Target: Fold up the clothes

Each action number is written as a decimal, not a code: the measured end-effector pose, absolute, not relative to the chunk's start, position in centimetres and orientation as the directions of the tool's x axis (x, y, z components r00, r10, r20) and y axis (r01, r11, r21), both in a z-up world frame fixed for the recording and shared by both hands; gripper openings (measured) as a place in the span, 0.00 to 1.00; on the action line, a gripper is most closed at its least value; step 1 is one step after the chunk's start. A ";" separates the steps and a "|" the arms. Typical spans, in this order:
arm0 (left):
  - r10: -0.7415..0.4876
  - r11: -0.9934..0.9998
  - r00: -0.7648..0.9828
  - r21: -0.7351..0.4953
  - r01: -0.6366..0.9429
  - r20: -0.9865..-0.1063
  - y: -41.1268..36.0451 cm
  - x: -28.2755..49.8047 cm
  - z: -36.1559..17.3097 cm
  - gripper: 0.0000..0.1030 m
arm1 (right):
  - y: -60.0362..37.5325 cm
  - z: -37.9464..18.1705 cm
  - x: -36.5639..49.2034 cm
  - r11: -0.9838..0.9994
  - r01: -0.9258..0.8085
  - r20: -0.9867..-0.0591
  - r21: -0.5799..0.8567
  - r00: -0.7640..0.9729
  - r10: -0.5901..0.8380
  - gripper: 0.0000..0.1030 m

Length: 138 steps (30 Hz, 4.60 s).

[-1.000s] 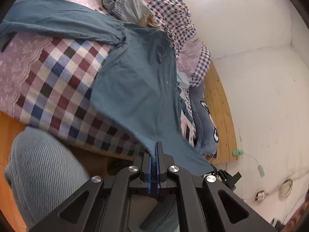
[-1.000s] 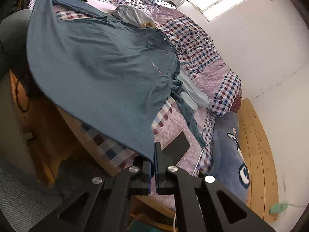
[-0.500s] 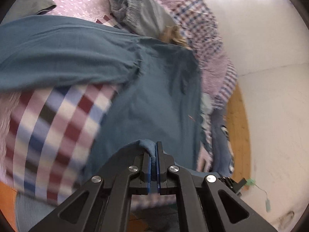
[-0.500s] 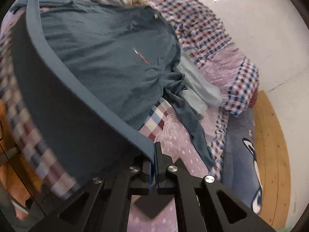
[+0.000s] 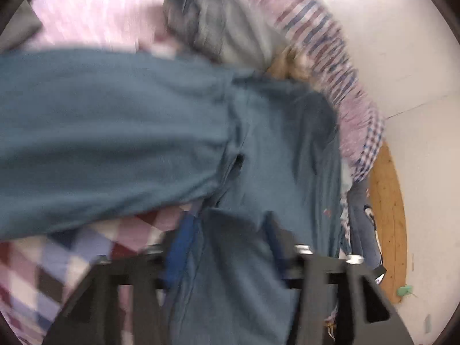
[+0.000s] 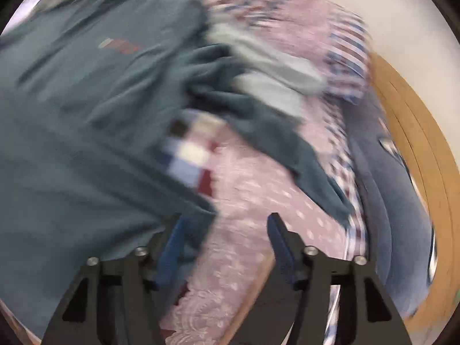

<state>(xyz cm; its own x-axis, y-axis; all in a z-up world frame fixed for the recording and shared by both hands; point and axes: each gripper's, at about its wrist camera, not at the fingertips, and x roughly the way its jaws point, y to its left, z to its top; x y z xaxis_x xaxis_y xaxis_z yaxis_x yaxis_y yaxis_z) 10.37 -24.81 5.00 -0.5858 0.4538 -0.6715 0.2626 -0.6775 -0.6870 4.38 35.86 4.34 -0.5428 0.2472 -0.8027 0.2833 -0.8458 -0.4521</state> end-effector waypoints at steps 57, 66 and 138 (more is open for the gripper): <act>0.389 -0.781 -0.396 -0.526 0.338 -0.832 -22.3 23.8 1.7 0.12 | 46.8 3.9 18.9 -0.854 -0.063 -0.754 0.516 -0.507 -0.418 0.46; 0.427 -0.739 -0.439 -0.585 0.334 -0.790 -22.8 23.9 2.0 0.47 | 46.2 2.3 17.9 -0.805 -0.091 -0.736 0.587 -0.475 -0.483 0.48; 0.381 -0.777 -0.638 -0.606 0.172 -0.669 -21.3 27.0 8.8 0.66 | 44.3 7.0 19.4 -0.913 -0.173 -0.737 0.368 -0.654 -0.173 0.46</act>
<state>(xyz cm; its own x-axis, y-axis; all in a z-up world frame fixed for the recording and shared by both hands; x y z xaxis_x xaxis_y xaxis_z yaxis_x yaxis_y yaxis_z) 26.95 -21.34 8.77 -0.6384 0.3806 -0.6690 0.1721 -0.7766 -0.6060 19.42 44.32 6.99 -0.6536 -0.1732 -0.7368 -0.1731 -0.9135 0.3683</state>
